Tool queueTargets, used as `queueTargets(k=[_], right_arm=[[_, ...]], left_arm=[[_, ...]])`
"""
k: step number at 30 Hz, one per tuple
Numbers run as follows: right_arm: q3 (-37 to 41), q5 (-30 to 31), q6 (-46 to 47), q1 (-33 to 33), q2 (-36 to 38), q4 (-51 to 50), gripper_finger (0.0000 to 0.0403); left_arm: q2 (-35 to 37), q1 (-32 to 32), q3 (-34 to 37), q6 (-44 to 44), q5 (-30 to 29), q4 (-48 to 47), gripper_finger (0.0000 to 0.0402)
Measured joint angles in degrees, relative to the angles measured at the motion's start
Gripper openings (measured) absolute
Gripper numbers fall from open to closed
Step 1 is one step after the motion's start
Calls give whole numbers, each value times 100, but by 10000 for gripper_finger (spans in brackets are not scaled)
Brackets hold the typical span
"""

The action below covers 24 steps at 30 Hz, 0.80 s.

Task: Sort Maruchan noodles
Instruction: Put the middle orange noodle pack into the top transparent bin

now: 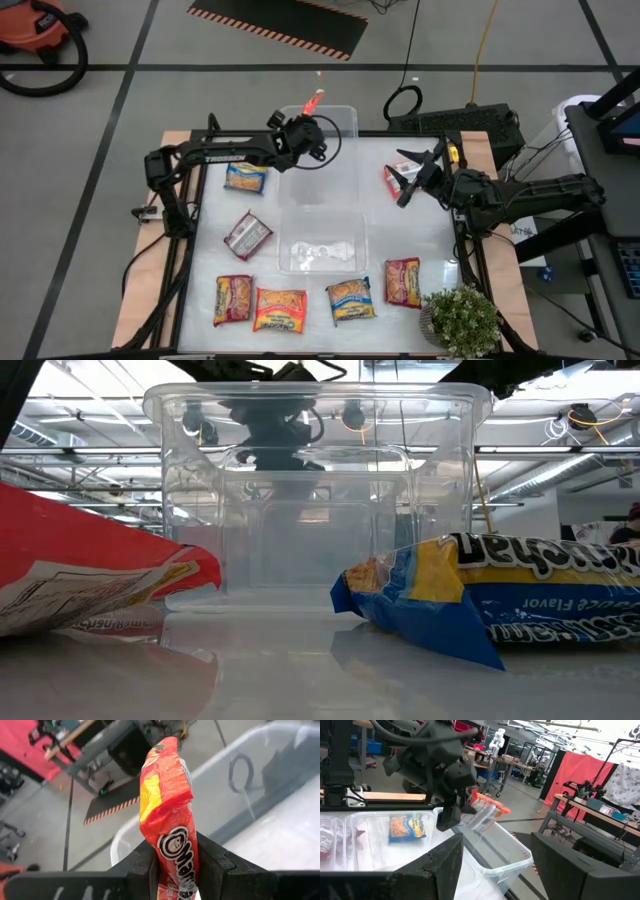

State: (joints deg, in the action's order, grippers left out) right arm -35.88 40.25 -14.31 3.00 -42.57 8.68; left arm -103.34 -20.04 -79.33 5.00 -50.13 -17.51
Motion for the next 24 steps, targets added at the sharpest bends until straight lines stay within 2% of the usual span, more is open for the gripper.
queueTargets(k=[12,15,18,24], right_arm=[[0,-4,330,81,11,42,226],[0,-160,364,169,31,118,226],[0,-412,470,227,50,235,226],[0,-598,477,276,78,373,226]], left_arm=[[-34,3,2,784,167,-362,98],[-34,3,5,869,191,-494,99],[-34,-13,5,935,214,-543,118],[-58,-111,2,1155,248,-546,187]])
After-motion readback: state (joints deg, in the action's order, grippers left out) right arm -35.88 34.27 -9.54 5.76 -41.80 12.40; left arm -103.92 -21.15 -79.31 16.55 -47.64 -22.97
